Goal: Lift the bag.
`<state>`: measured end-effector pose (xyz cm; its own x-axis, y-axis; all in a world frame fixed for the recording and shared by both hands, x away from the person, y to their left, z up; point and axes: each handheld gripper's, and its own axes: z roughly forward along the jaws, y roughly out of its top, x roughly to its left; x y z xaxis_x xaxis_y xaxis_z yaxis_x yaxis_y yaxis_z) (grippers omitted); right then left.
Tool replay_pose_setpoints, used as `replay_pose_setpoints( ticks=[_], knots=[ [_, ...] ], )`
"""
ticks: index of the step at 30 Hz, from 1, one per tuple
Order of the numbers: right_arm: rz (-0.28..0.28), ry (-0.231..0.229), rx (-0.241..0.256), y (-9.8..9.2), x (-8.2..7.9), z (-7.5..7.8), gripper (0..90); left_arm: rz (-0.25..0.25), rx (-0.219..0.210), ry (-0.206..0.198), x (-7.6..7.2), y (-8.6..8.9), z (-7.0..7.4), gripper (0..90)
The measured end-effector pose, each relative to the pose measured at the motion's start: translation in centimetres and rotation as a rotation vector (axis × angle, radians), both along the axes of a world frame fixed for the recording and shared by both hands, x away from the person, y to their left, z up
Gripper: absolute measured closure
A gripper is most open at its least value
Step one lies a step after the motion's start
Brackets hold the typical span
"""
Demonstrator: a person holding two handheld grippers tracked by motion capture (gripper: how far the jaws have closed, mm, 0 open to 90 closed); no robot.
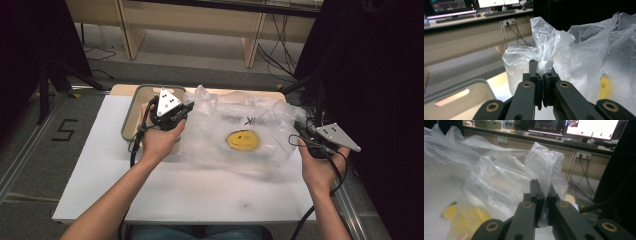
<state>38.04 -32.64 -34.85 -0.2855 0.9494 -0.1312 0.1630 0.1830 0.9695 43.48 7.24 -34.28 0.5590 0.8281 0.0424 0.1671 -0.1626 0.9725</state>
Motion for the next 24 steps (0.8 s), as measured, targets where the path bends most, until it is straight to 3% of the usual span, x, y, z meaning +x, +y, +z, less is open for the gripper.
replay_pose_setpoints(
  ticks=[10,15,24],
  knots=[
    [0.007,0.091,-0.008,0.0,0.9,-2.5,89.8,0.026,0.019,0.088,1.5,-0.1,-2.9,88.2],
    [0.011,0.126,-0.013,0.0,1.2,-3.4,89.7,0.035,0.024,0.111,1.9,0.0,-3.6,88.1],
    [0.016,0.15,-0.012,-0.1,1.4,-3.8,89.4,0.039,0.025,0.125,2.3,0.1,-4.0,87.2]
  ],
)
